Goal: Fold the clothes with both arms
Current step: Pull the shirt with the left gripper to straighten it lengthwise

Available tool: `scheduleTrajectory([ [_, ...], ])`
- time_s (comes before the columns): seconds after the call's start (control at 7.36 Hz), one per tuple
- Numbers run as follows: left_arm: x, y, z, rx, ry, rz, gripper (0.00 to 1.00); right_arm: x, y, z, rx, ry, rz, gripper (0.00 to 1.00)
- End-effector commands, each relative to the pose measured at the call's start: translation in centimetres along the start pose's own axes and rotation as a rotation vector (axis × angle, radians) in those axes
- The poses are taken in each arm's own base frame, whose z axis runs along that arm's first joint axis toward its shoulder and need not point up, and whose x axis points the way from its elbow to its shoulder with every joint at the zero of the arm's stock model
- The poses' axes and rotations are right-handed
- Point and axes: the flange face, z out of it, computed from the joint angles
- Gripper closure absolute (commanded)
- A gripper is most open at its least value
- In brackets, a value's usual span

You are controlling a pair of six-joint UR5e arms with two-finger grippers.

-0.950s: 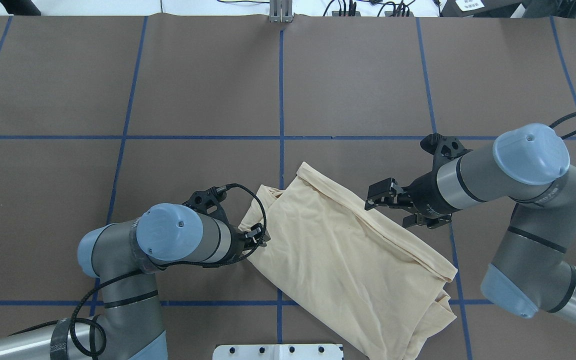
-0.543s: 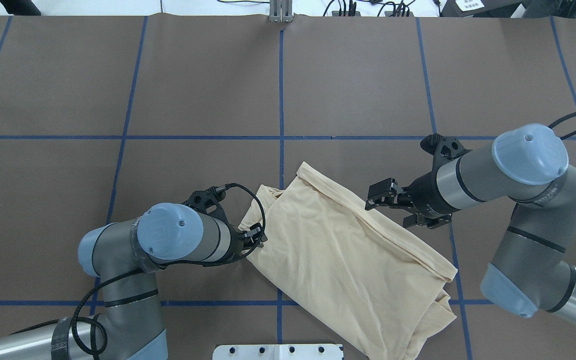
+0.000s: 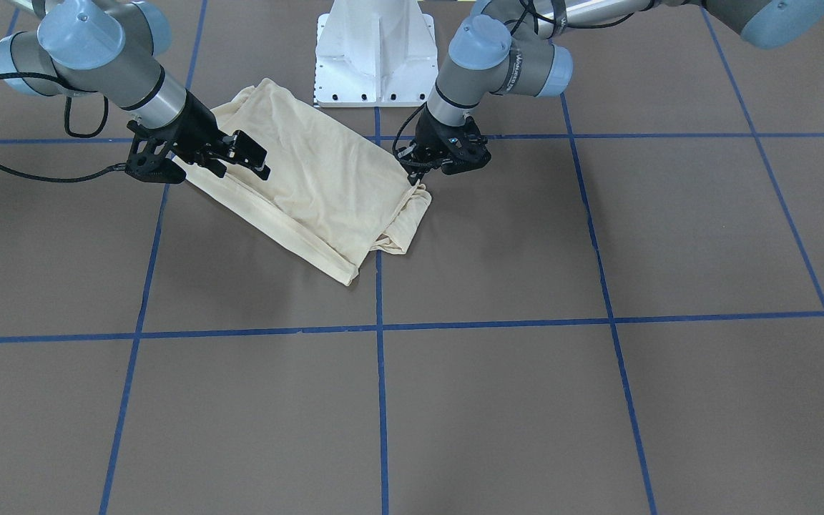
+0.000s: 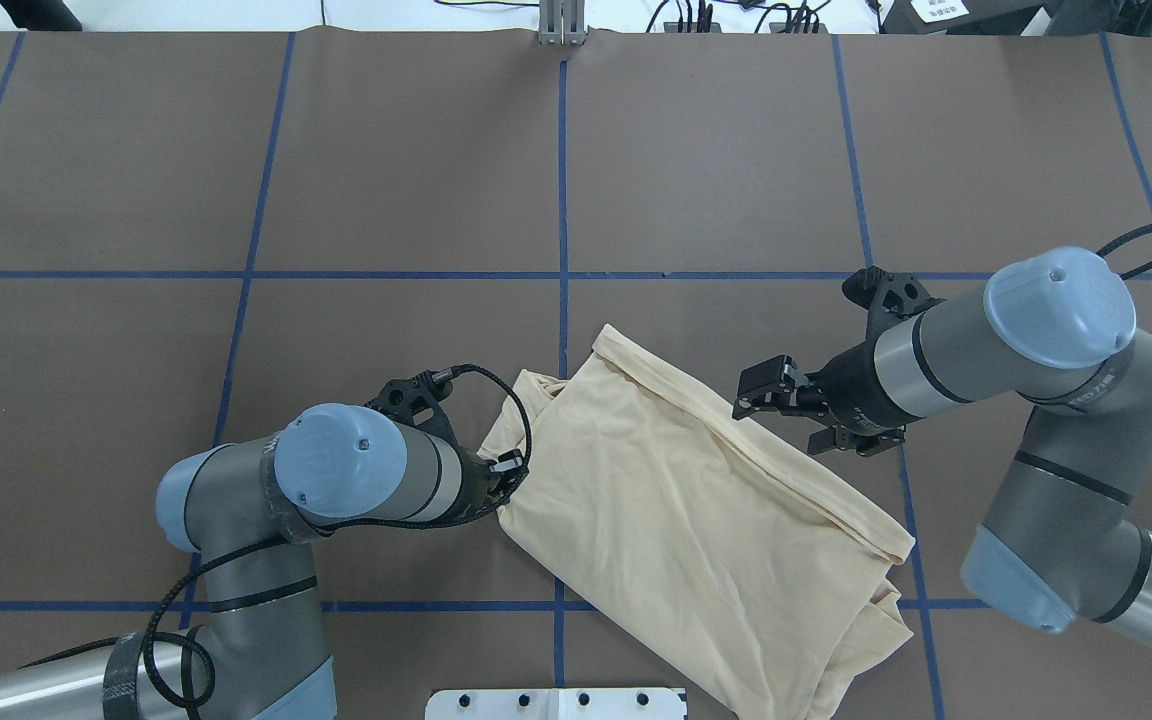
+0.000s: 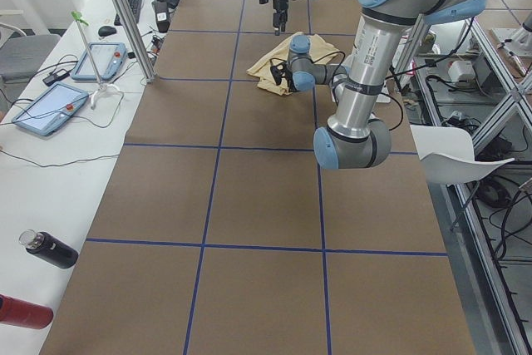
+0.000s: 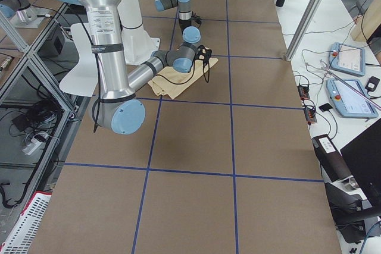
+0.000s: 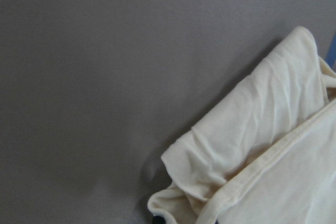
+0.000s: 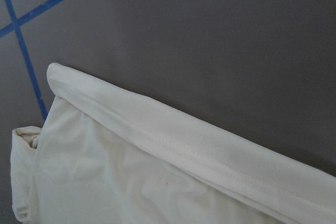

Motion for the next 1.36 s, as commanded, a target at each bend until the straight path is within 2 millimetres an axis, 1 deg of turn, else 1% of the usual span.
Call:
scheduleTrajectory([
  [0.0,0.8,-1.0,-0.3,0.014,0.010,-0.007,1.00,0.1,0.0,0.1,0.000,0.002,0.000,0.00],
  [0.14,1.9,-2.4,0.4,0.035,0.005,-0.020,1.00,0.0,0.0,0.1,0.000,0.001,0.001,0.00],
  [0.27,3.6,-4.2,1.7,0.061,-0.007,-0.039,1.00,0.0,-0.1,0.0,0.001,0.000,0.001,0.00],
  [0.41,4.6,-6.2,2.4,0.086,-0.018,-0.057,1.00,0.1,-0.1,0.1,0.000,0.003,0.001,0.00],
  [0.68,5.1,-9.8,0.8,0.130,-0.004,-0.075,1.00,0.1,-0.1,0.2,0.000,0.003,0.002,0.00],
  [0.81,5.4,-11.7,-0.3,0.153,0.010,-0.079,1.00,0.1,-0.1,0.2,0.000,0.003,0.002,0.00],
  [0.95,5.9,-13.3,-0.7,0.173,0.016,-0.075,1.00,0.0,-0.1,0.2,0.000,0.002,0.001,0.00],
  [1.09,6.2,-14.7,-0.1,0.190,0.004,-0.064,1.00,-0.1,-0.1,0.1,0.000,-0.001,0.000,0.00],
  [1.22,7.4,-16.4,0.3,0.209,-0.003,-0.076,1.00,-0.1,-0.2,0.1,0.009,0.000,-0.001,0.00],
])
